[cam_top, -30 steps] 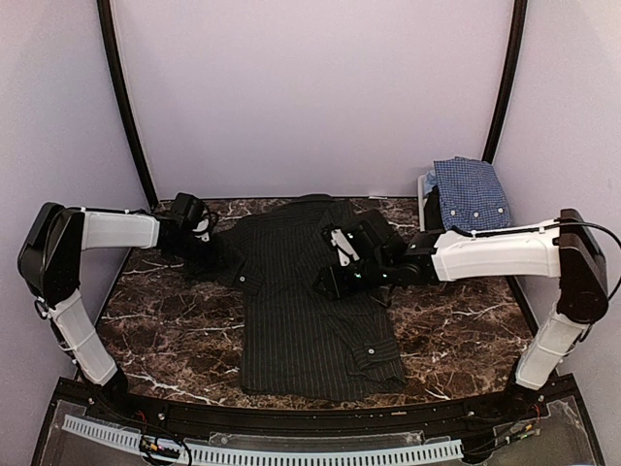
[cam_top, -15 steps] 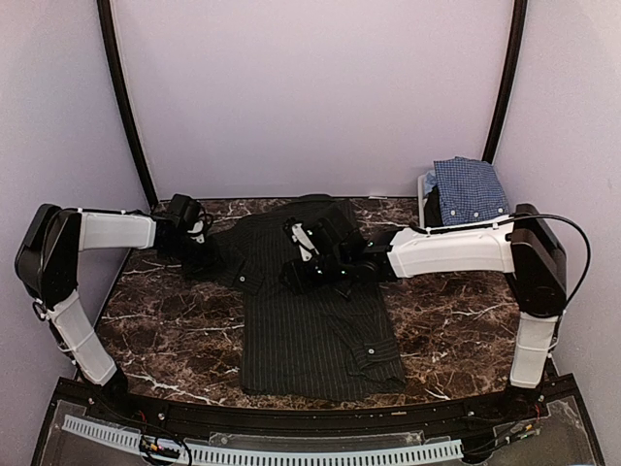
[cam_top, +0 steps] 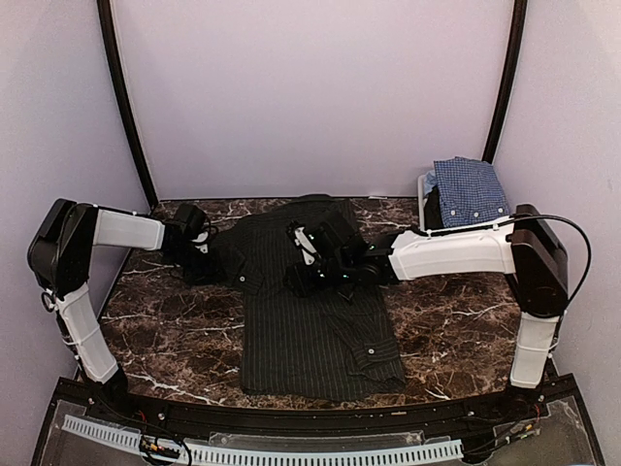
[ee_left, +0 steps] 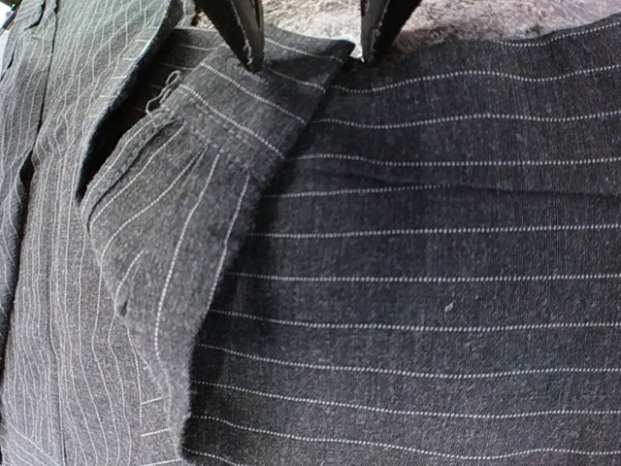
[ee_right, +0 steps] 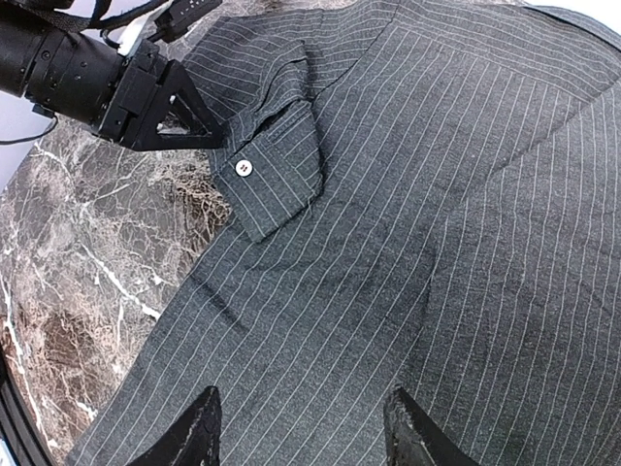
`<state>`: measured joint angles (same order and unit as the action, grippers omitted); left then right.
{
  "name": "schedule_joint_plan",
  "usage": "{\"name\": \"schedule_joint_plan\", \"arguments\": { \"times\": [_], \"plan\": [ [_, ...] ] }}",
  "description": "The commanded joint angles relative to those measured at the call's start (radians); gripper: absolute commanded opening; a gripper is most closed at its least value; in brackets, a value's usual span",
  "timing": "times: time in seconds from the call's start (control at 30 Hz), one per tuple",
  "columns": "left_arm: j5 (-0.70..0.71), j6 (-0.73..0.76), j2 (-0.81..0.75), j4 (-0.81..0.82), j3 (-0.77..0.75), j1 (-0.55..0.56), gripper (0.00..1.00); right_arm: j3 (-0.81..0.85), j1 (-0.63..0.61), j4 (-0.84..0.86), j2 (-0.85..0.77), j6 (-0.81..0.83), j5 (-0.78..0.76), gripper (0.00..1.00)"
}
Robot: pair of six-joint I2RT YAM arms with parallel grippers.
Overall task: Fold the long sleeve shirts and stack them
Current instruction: Pick up the sleeve from the 1/3-folded shirt, then pass from the left arm to the right
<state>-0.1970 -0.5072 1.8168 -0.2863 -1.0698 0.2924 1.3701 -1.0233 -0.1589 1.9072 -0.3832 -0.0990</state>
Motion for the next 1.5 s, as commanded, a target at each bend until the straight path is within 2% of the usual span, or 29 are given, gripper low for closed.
{"name": "schedule_joint_plan", "arguments": {
  "times": [0.0,0.3,0.47,0.73,1.2,1.47],
  "plan": [
    [-0.008,0.026,0.013,-0.026,-0.016,-0.001,0.3,-0.004,-0.008,0.018,-0.05,-0.01,-0.016,0.54],
    [-0.056,0.021,-0.011,-0.017,-0.034,-0.001,0.09,0.048,-0.009,0.01,-0.012,0.024,-0.019,0.54],
    [-0.091,0.024,-0.045,-0.015,-0.042,-0.001,0.0,0.088,-0.012,0.033,0.023,0.046,-0.016,0.55],
    [-0.203,0.0,-0.126,-0.025,-0.051,-0.001,0.0,0.178,-0.054,0.097,0.136,0.125,-0.066,0.59],
    [-0.365,-0.067,-0.197,0.003,-0.054,-0.001,0.0,0.502,-0.098,0.116,0.423,0.162,-0.174,0.77],
    [-0.364,-0.064,-0.209,-0.011,-0.065,-0.001,0.0,0.679,-0.095,0.044,0.565,0.201,-0.253,0.76]
  ]
}}
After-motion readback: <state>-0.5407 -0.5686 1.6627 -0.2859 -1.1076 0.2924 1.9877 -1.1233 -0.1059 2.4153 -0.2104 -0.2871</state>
